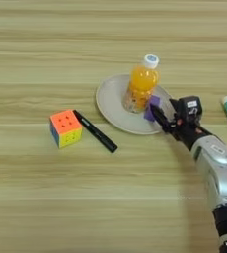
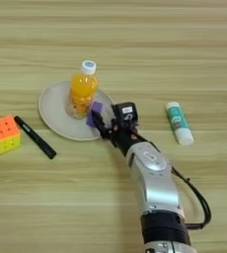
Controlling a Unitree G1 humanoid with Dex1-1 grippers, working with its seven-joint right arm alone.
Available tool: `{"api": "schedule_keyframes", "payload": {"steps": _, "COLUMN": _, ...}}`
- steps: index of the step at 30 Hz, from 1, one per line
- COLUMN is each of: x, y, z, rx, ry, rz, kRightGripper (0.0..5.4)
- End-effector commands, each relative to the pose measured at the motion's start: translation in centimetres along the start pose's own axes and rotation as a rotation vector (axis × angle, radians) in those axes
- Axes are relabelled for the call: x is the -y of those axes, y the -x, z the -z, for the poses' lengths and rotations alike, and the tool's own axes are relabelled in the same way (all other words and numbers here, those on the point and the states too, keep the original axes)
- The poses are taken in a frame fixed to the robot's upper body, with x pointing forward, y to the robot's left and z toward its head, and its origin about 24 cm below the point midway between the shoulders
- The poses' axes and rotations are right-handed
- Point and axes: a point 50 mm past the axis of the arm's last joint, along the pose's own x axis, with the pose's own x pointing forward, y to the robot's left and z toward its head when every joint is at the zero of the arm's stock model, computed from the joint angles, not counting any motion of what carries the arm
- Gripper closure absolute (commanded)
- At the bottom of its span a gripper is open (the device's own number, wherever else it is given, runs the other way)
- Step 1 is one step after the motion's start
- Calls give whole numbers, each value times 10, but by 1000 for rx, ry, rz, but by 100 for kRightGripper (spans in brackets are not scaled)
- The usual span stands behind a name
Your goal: Move the objects on the table
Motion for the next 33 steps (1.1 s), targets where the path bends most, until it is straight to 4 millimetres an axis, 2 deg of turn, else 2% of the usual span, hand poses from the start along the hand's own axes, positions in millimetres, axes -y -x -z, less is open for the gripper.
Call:
{"api": "schedule_keyframes", "payload": {"steps": 1, "x": 22, "y": -3, "z": -54, "rx": 232, "ry": 78, "rz": 106, "kRightGripper": 189}}
{"api": "schedule_keyframes", "payload": {"steps": 8, "x": 40, "y": 3, "z": -64, "rx": 326, "ry": 107, "rz": 249, "kRightGripper": 100}}
{"api": "schedule_keyframes", "payload": {"steps": 16, "x": 39, "y": -5, "z": -69, "rx": 449, "ry": 48, "rz": 308, "kRightGripper": 19}}
{"api": "schedule_keyframes", "payload": {"steps": 19, "x": 38, "y": -7, "z": -69, "rx": 463, "ry": 33, "rz": 310, "kRightGripper": 4}}
{"api": "schedule_keyframes", "payload": {"steps": 33, "x": 48, "y": -9, "z": -64, "rx": 456, "ry": 24, "rz": 372, "kRightGripper": 4}}
